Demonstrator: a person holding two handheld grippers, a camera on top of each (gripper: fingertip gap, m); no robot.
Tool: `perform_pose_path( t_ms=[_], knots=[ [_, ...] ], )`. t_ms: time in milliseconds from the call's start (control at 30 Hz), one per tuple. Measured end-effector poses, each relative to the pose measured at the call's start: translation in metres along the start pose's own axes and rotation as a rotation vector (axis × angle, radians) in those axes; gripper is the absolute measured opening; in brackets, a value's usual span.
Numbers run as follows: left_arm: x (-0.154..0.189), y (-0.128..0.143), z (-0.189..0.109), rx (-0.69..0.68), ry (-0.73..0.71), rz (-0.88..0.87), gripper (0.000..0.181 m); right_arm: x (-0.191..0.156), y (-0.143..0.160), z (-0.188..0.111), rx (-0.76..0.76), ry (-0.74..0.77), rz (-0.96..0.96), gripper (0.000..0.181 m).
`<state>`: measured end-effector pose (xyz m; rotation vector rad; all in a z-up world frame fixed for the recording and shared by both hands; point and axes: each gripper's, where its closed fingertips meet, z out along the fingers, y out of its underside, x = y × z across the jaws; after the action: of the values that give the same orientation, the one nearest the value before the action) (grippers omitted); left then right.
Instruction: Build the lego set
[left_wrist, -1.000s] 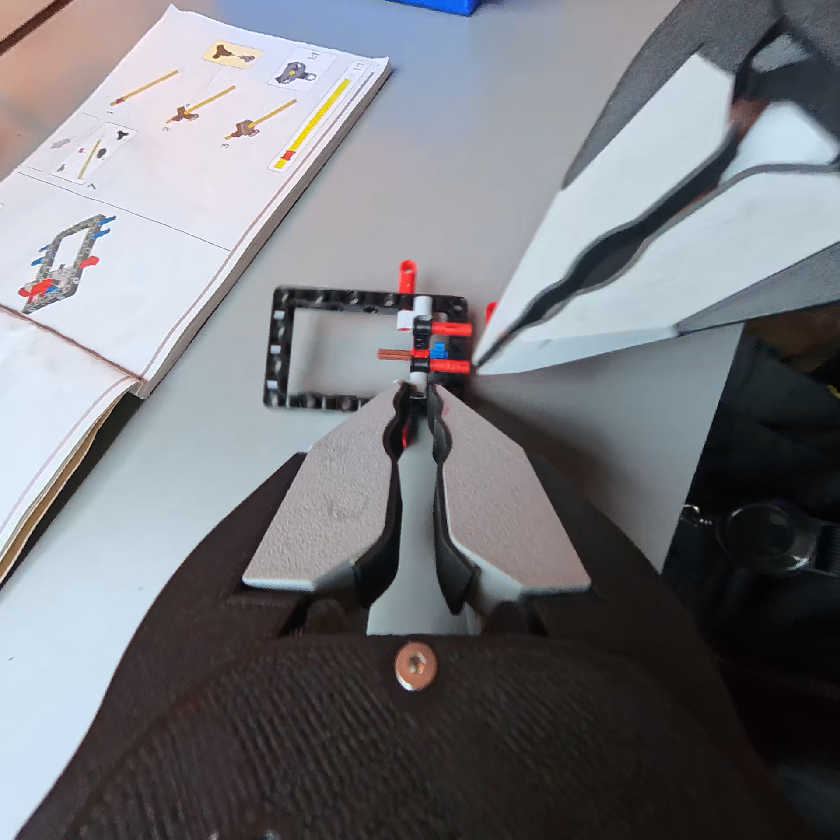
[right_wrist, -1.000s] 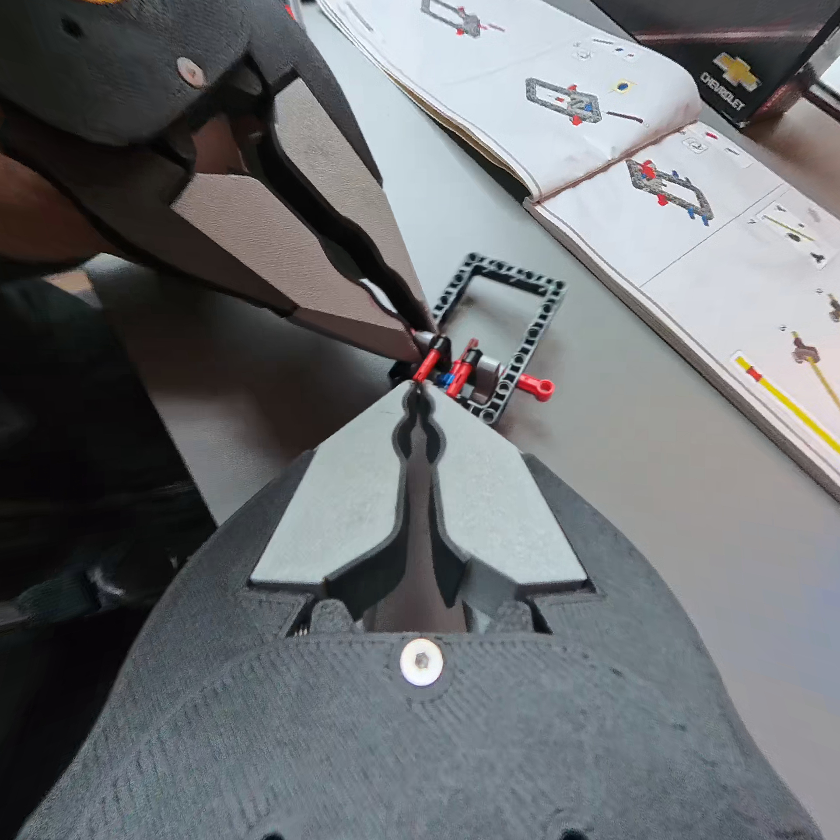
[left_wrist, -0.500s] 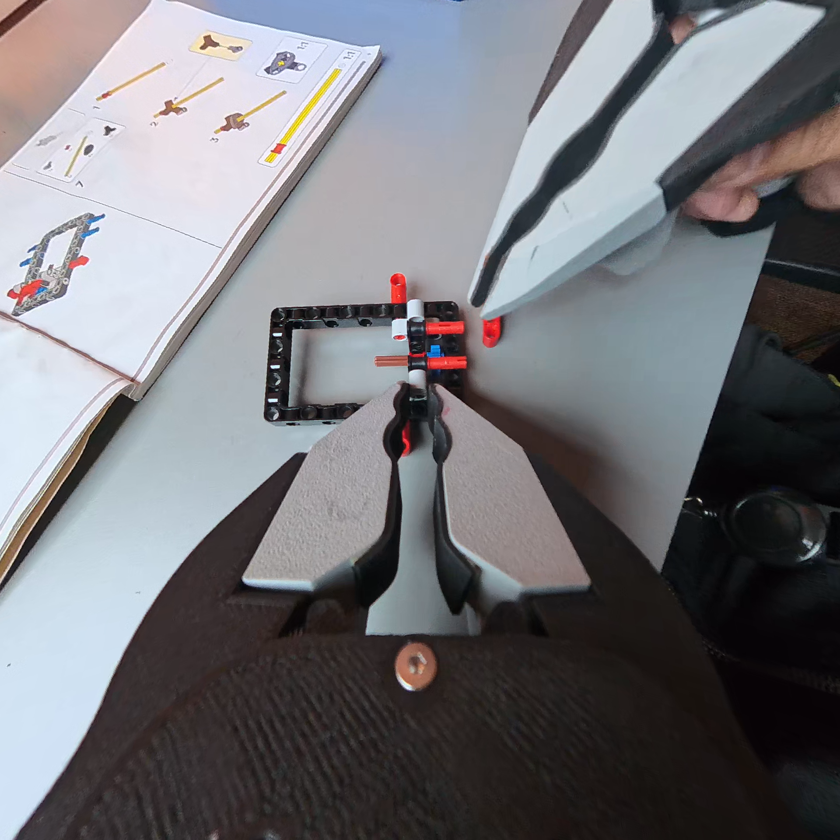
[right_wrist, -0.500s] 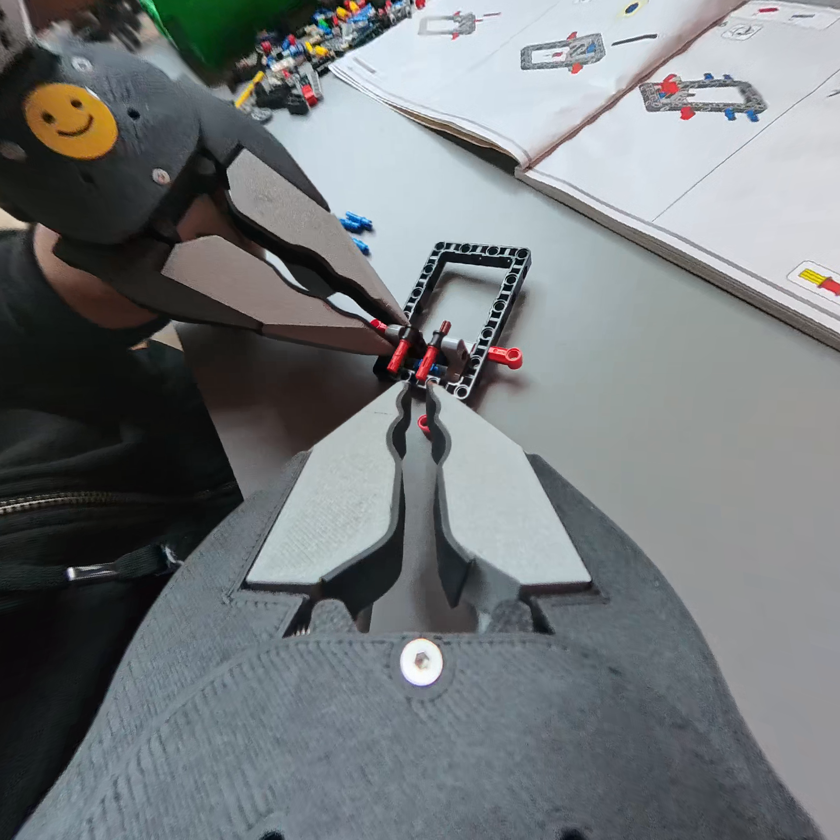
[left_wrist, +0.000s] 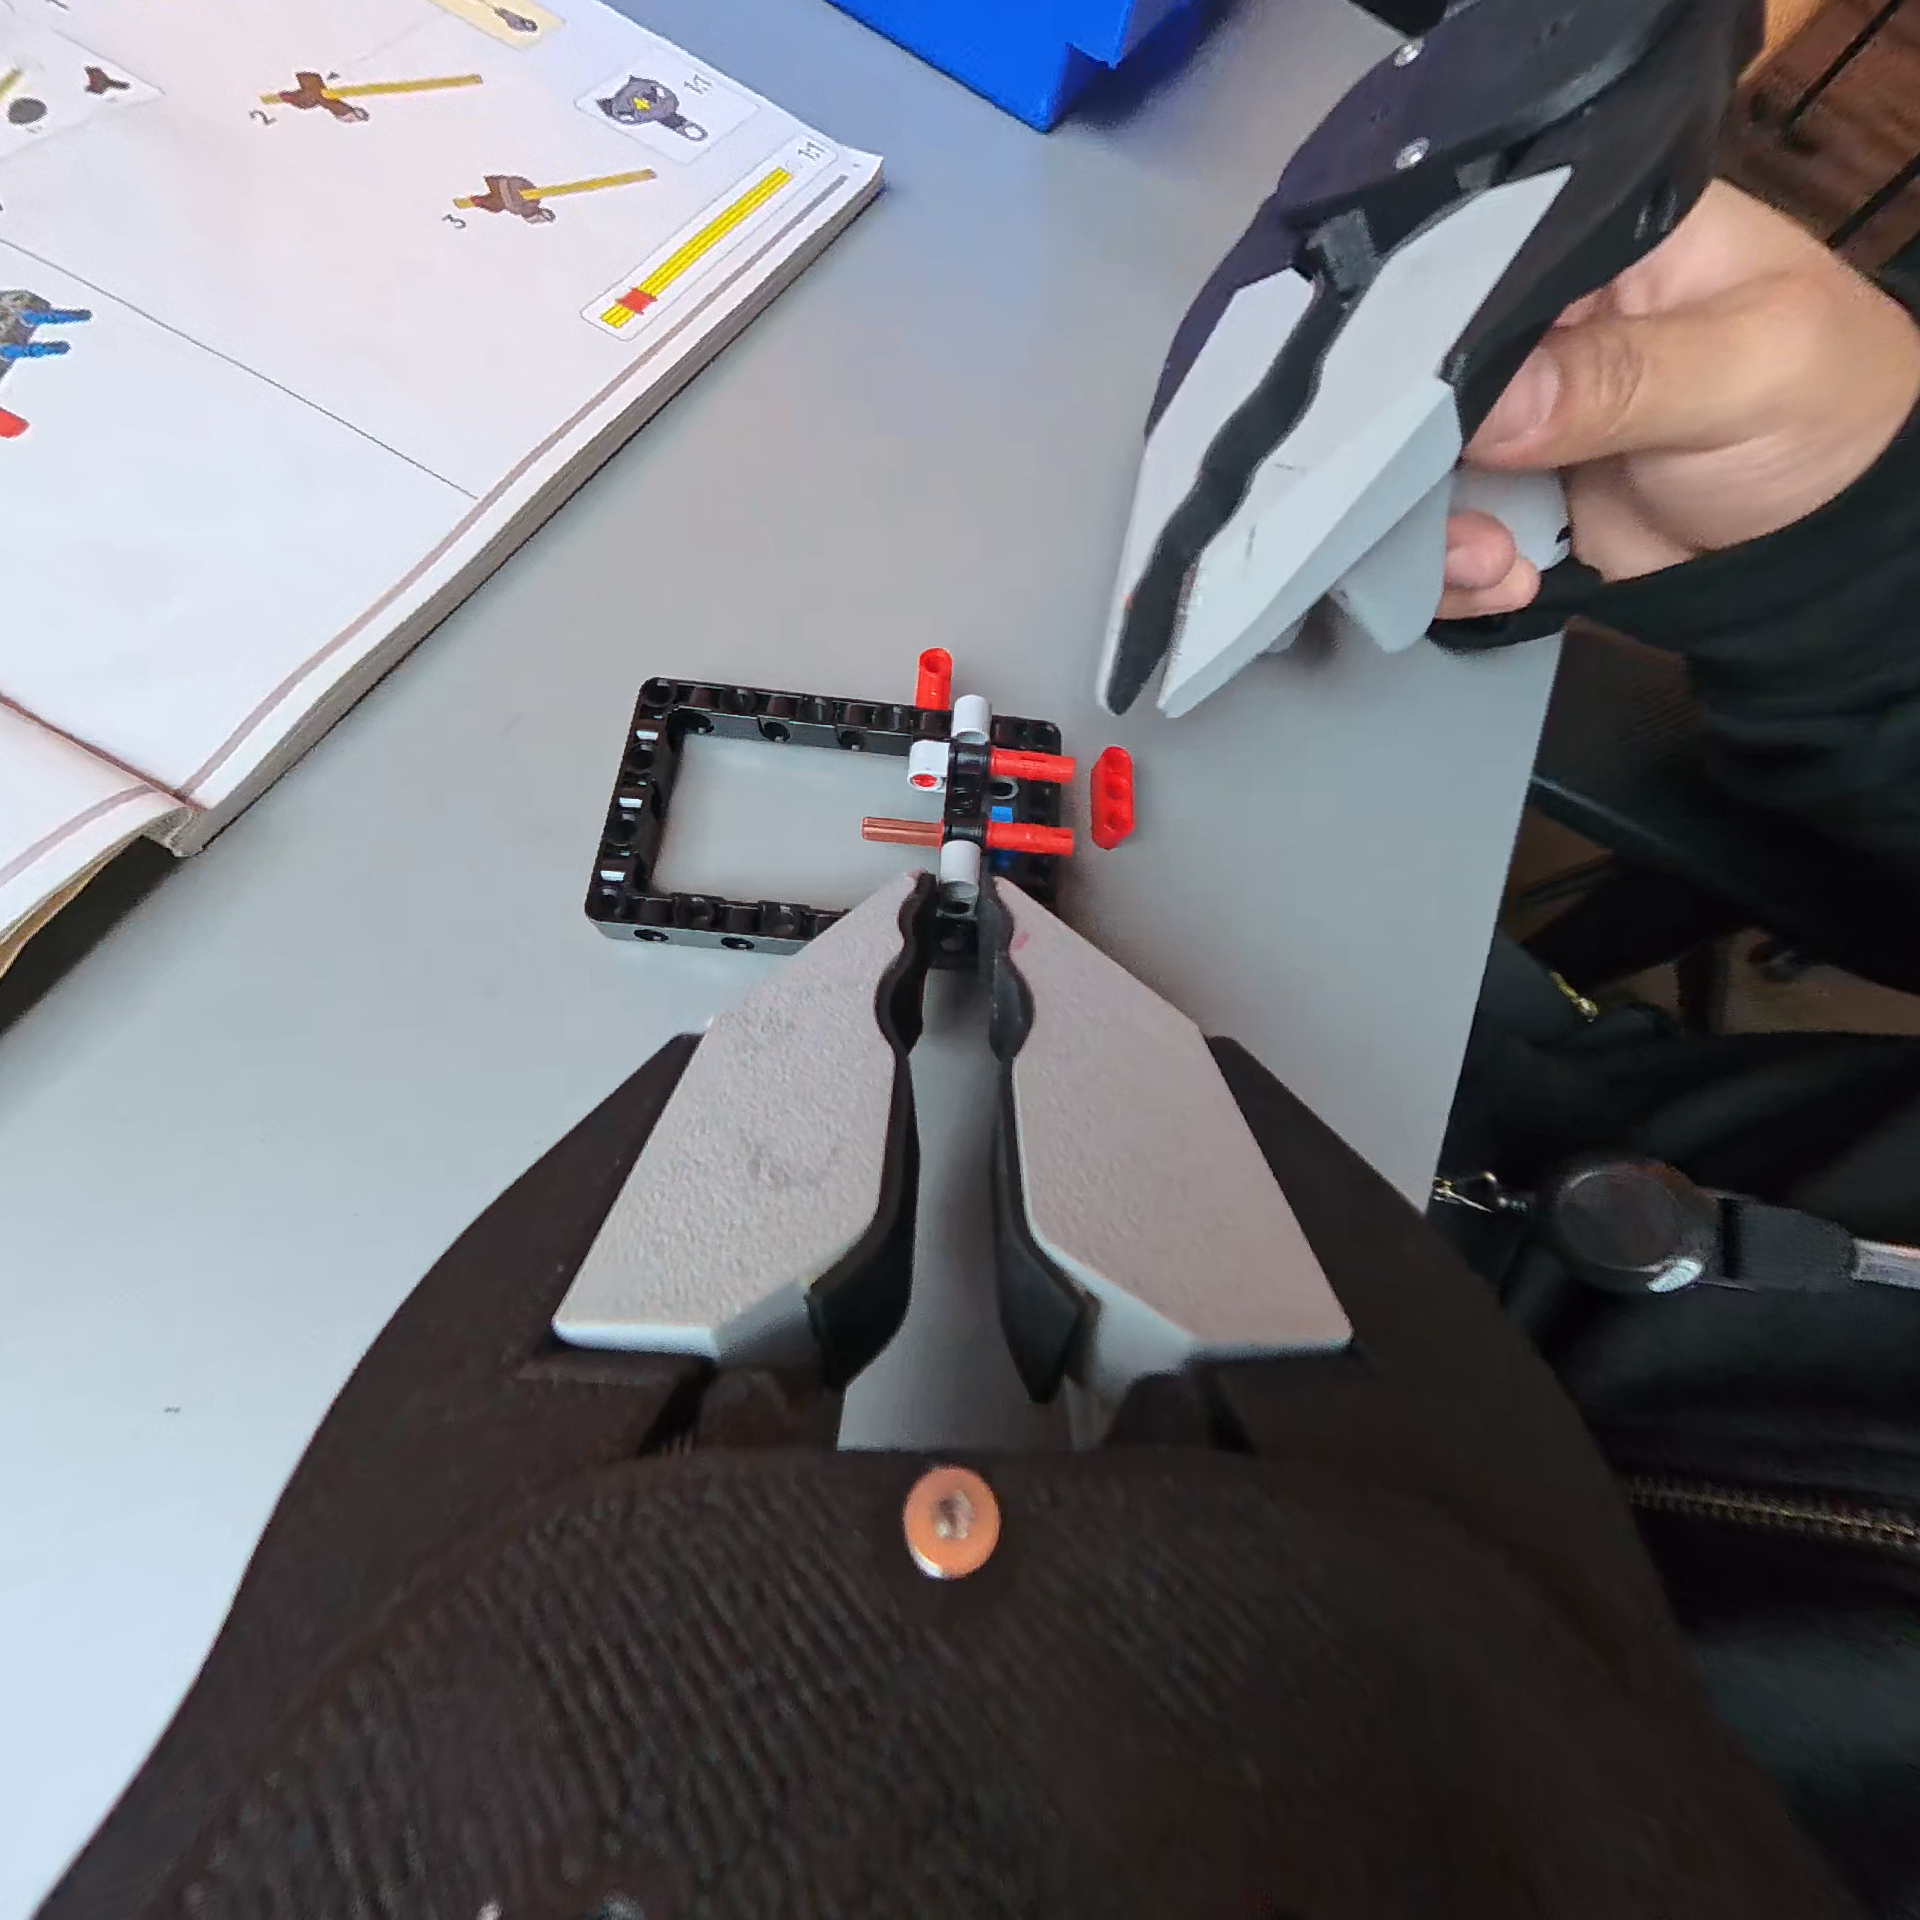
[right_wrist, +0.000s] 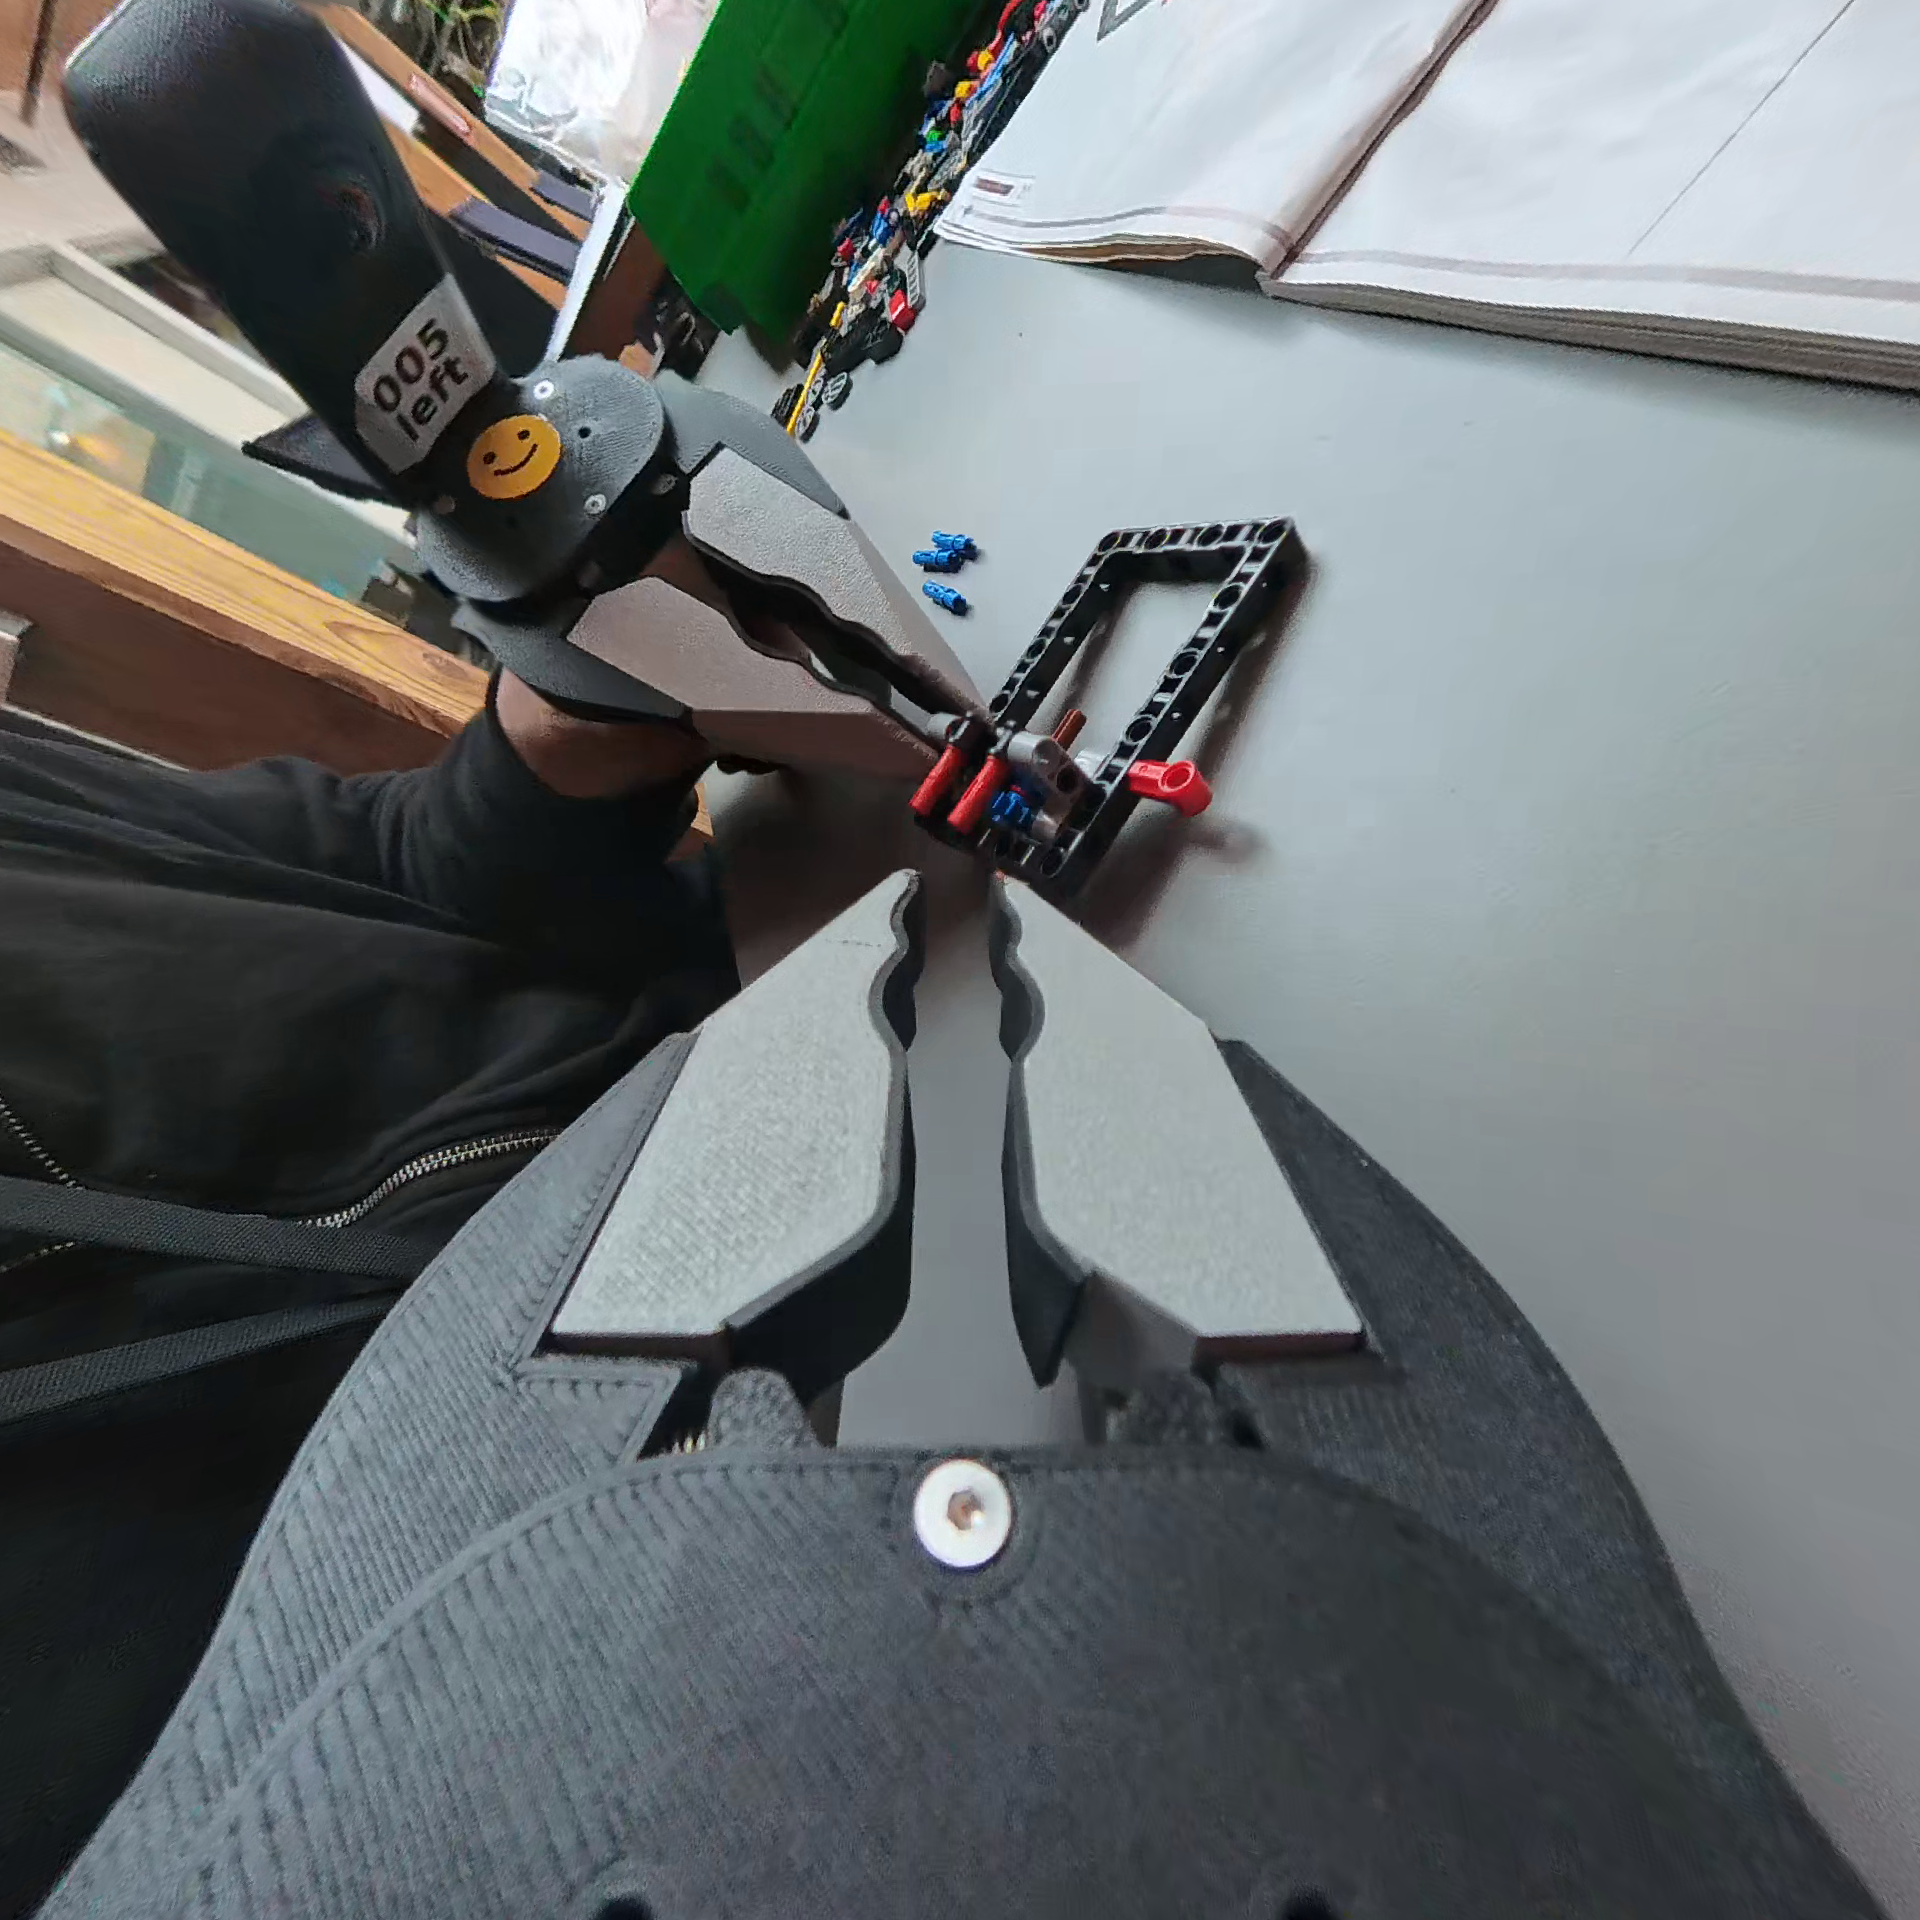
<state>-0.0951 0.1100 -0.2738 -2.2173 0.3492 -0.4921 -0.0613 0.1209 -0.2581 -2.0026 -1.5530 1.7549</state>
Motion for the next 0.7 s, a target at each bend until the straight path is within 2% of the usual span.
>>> perform_pose_path(
  t_ms=[133, 367, 700],
  knots=[
    [-0.001, -0.002, -0.003, 0.012, 0.021, -0.036, 0.006, -0.008, -0.004, -0.002, 0.032, -0.060, 0.035, 0.007],
    [-0.003, -0.004, -0.004, 0.014, 0.013, -0.046, 0.006, -0.014, -0.003, -0.003, 0.049, -0.081, 0.014, 0.009],
    [-0.001, -0.006, -0.002, 0.038, 0.021, -0.009, 0.006, -0.007, -0.001, -0.006, 0.054, -0.021, -0.046, 0.009]
  ],
)
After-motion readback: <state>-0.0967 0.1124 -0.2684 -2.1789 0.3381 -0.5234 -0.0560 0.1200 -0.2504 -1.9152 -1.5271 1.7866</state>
